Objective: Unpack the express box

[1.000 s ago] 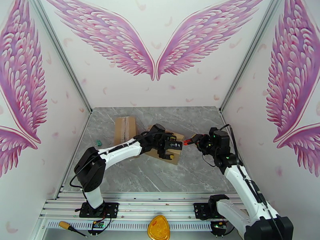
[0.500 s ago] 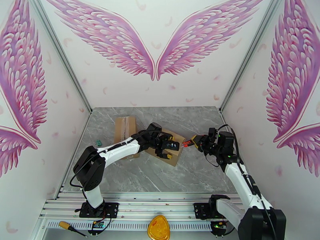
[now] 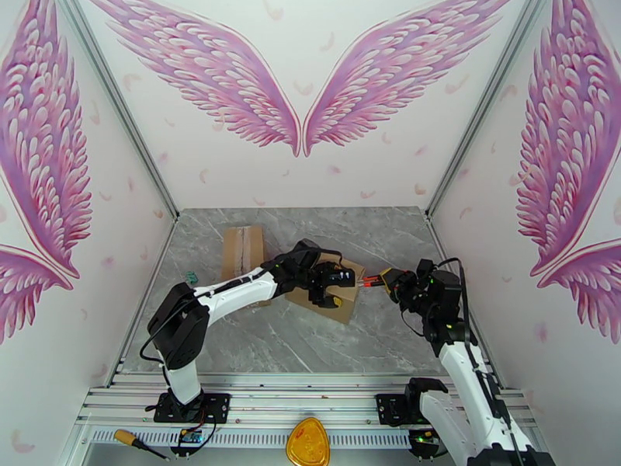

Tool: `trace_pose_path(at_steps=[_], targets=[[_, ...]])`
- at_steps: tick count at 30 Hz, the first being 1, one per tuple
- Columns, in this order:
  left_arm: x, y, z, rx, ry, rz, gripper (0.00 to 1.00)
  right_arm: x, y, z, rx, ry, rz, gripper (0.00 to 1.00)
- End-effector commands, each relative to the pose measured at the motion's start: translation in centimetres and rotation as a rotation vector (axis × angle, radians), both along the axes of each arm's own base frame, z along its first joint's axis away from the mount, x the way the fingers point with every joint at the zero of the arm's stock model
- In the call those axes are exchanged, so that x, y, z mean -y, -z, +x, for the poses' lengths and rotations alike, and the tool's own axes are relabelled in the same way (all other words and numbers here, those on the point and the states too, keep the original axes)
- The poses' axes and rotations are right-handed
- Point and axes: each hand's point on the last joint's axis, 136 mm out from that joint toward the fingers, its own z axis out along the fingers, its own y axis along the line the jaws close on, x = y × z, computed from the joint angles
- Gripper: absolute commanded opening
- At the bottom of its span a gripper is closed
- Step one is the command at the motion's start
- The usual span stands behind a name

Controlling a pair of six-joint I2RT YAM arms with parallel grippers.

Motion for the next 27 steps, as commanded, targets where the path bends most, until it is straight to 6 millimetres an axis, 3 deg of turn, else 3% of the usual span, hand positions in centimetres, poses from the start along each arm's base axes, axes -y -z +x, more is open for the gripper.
trace_pose_path(at_steps=[1,10,15,20,27], targets=[[-3.1,-2.3,9.8,0.142,-0.4,0.005,0.76,-3.7,2.1,-5.0,-0.207,-0.202,0.095,0.0],[-3.9,-1.0,10.6,0.121,-0.463,0.088,0.76,-1.8,0.4,-5.6,-0.213,-0.047,0.093,0.0],[-2.9,-0.4,10.2,0.137,-0.477,0.148,0.78,-0.8,0.5,-6.7,-0.235,0.037,0.084,0.0],[-1.1,-0.6,7.6,0.152,-0.356,0.094,0.82,-0.1,0.8,-6.5,-0.218,0.068,0.06,0.0],[-1.3,-2.0,4.1,0.166,-0.166,0.05,0.85,3.0,-3.3,-4.8,-0.054,0.176,-0.083,0.0]])
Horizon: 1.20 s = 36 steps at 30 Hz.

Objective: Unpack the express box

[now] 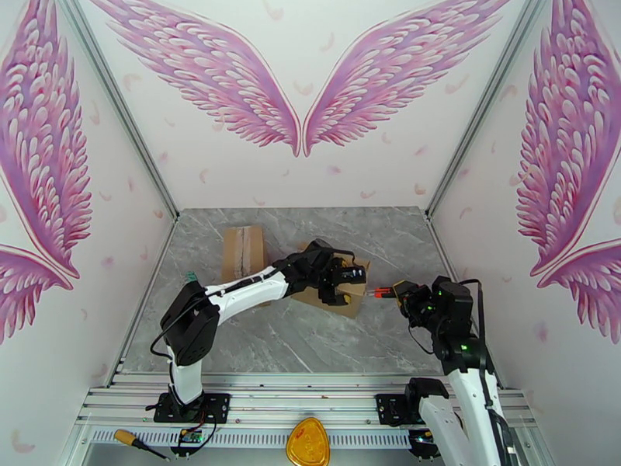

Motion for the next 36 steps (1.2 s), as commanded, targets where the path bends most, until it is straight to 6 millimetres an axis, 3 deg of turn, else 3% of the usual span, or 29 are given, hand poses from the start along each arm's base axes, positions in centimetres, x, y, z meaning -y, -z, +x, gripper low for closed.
trace_pose_path(at_steps=[1,6,9,14,19,23,28,33,36], targets=[[-3.0,-2.0,2.3,0.096,-0.05,-0.001,0.86,0.8,-2.9,-0.1,0.082,0.003,-0.071,0.0],[-4.3,-1.3,1.9,0.093,-0.019,0.044,0.86,2.4,-5.5,1.4,0.203,0.051,-0.091,0.0],[-4.1,-2.1,1.6,0.102,0.001,0.022,0.9,2.8,-4.5,2.7,0.184,0.034,-0.091,0.0],[-3.1,-5.7,1.7,0.099,-0.015,-0.085,0.98,3.2,-0.5,6.5,0.161,-0.015,-0.063,0.0],[-3.2,-8.7,1.5,0.088,-0.059,-0.171,0.99,4.6,3.7,9.8,0.107,-0.033,-0.138,0.0],[-3.9,-9.6,1.4,0.05,-0.135,-0.201,0.99,5.8,6.9,12.4,0.07,-0.039,-0.166,0.0],[-5.6,-10.2,2.0,0.024,-0.281,-0.242,0.99,5.3,10.4,16.0,0.057,-0.09,-0.062,0.03],[-7.9,-9.8,1.9,0.017,-0.391,-0.253,0.99,5.3,13.6,17.9,0.008,-0.11,-0.006,0.09],[-9.1,-10.3,1.8,0.001,-0.457,-0.281,0.99,5.7,14.6,18.2,-0.033,-0.103,-0.021,0.24]])
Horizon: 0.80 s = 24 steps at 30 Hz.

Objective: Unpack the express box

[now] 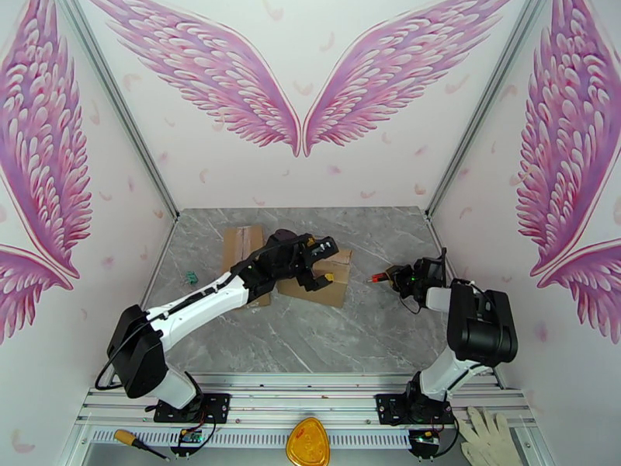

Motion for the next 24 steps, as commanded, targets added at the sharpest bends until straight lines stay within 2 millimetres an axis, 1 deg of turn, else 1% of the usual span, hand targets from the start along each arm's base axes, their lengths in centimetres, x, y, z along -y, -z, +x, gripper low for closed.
trace_pose_path(at_steps=[1,5,7,9,12,14,15,17,19,21,22,24], targets=[[-1.9,-1.8,0.2,-0.016,-0.123,-0.07,0.99,0.6,-2.0,2.0,0.069,-0.018,-0.034,0.32],[-3.8,-2.0,0.1,-0.058,-0.226,-0.102,0.99,1.7,-0.6,1.1,-0.047,-0.005,-0.111,0.58],[-4.6,-2.1,0.2,-0.089,-0.284,-0.133,0.99,2.3,-0.5,0.8,-0.08,-0.001,-0.15,0.82],[-5.5,-2.2,0.4,-0.127,-0.349,-0.16,0.99,2.6,-0.6,0.5,-0.104,-0.003,-0.177,0.99],[-6.9,-2.2,0.4,-0.195,-0.456,-0.196,0.99,3.4,-1.6,-0.1,-0.129,-0.008,-0.253,0.99],[-8.2,-2.1,0.4,-0.254,-0.543,-0.231,0.99,4.5,-3.0,-1.0,-0.15,-0.005,-0.348,0.99],[-8.6,-2.0,0.4,-0.285,-0.578,-0.245,0.99,5.0,-4.1,-1.3,-0.146,0.0,-0.407,0.99],[-9.7,-1.7,0.2,-0.373,-0.646,-0.271,0.99,6.0,-7.4,-2.3,-0.108,0.008,-0.582,0.99],[-10.4,-1.4,-0.2,-0.461,-0.688,-0.284,0.99,6.3,-10.0,-2.9,-0.056,0.015,-0.659,0.99],[-11.2,-0.8,-0.6,-0.536,-0.737,-0.291,0.99,5.7,-11.6,-2.9,-0.015,-0.012,-0.68,0.99],[-11.7,-0.2,-0.8,-0.581,-0.764,-0.297,0.99,4.6,-12.4,-2.4,0.024,-0.067,-0.685,0.99],[-12.1,1.0,-1.3,-0.67,-0.802,-0.324,0.99,1.3,-13.9,-1.0,0.121,-0.2,-0.683,0.99]])
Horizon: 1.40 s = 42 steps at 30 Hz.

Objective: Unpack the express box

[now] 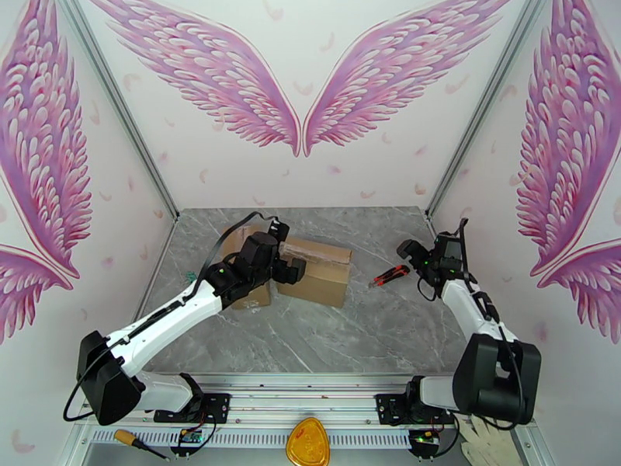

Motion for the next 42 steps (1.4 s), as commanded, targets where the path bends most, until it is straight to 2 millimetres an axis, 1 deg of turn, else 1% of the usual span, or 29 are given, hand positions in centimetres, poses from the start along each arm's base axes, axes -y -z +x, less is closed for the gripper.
trace_pose_path(at_steps=[1,3,4,5,7,8,9,11,13,16,17,19,22,26,29,34,35,36,38,40,41,42], targets=[[-1.4,1.4,-1.8,-0.193,-0.11,-0.117,0.99,-5.0,-0.8,1.3,0.006,-0.263,-0.06,0.99],[-0.9,2.4,-1.8,-0.249,-0.118,-0.189,0.99,-8.8,-1.8,2.5,0.018,-0.401,-0.065,0.99],[-0.4,2.5,-1.8,-0.267,-0.114,-0.226,0.99,-11.1,-2.1,3.0,0.028,-0.493,-0.07,0.99],[0.2,2.7,-1.7,-0.285,-0.105,-0.254,0.99,-12.9,-2.4,3.6,0.029,-0.558,-0.076,0.99],[1.4,2.9,-1.7,-0.321,-0.069,-0.29,0.99,-16.1,-2.9,4.3,0.026,-0.679,-0.091,0.99],[1.9,3.1,-1.7,-0.341,-0.057,-0.297,0.99,-17.4,-3.2,4.8,0.024,-0.725,-0.086,0.99],[2.2,3.5,-1.6,-0.359,-0.053,-0.297,0.99,-18.4,-3.4,5.1,0.019,-0.758,-0.073,0.99],[2.7,4.4,-1.2,-0.4,-0.049,-0.304,0.99,-20.4,-2.8,5.6,-0.004,-0.829,-0.022,0.99],[3.4,5.0,-0.9,-0.428,-0.037,-0.318,0.99,-21.9,-1.9,5.7,-0.035,-0.884,0.006,1.0],[4.2,5.4,0.0,-0.435,-0.025,-0.321,0.99,-23.4,-0.2,5.1,-0.104,-0.958,0.023,0.97],[4.4,5.5,0.3,-0.434,-0.024,-0.316,0.99,-23.9,0.1,4.8,-0.113,-0.98,0.052,0.95],[4.7,5.6,1.1,-0.43,-0.02,-0.312,0.99,-24.2,0.1,4.0,-0.107,-1.001,0.086,0.92],[5.4,4.7,2.6,-0.407,-0.001,-0.313,0.99,-24.1,0.0,2.7,-0.099,-1.001,0.094,0.91],[6.6,4.1,4.5,-0.387,0.037,-0.289,0.99,-23.6,-0.1,0.3,-0.106,-0.994,0.104,0.86],[7.6,4.2,5.9,-0.385,0.065,-0.244,0.99,-23.0,0.0,-1.5,-0.095,-0.944,0.107,0.84],[9.5,4.2,8.1,-0.38,0.111,-0.192,0.99,-22.1,-1.1,-4.4,-0.033,-0.829,0.16,0.79],[9.9,4.5,8.5,-0.381,0.118,-0.17,0.99,-21.8,-1.1,-5.1,-0.033,-0.793,0.159,0.78],[10.1,4.3,8.8,-0.376,0.124,-0.158,0.99,-21.7,-1.2,-5.7,-0.025,-0.77,0.164,0.77],[10.6,4.4,9.2,-0.371,0.135,-0.118,0.99,-22.2,-0.7,-7.1,-0.022,-0.743,0.185,0.76],[10.6,4.4,9.4,-0.36,0.129,-0.052,0.99,-22.1,-0.4,-7.9,-0.015,-0.706,0.213,0.75],[10.4,4.2,9.3,-0.347,0.117,-0.006,0.99,-21.6,-0.4,-8.0,-0.009,-0.67,0.214,0.75],[9.8,4.2,9.0,-0.34,0.09,0.055,0.99,-20.9,-0.3,-8.1,-0.006,-0.624,0.196,0.73]])
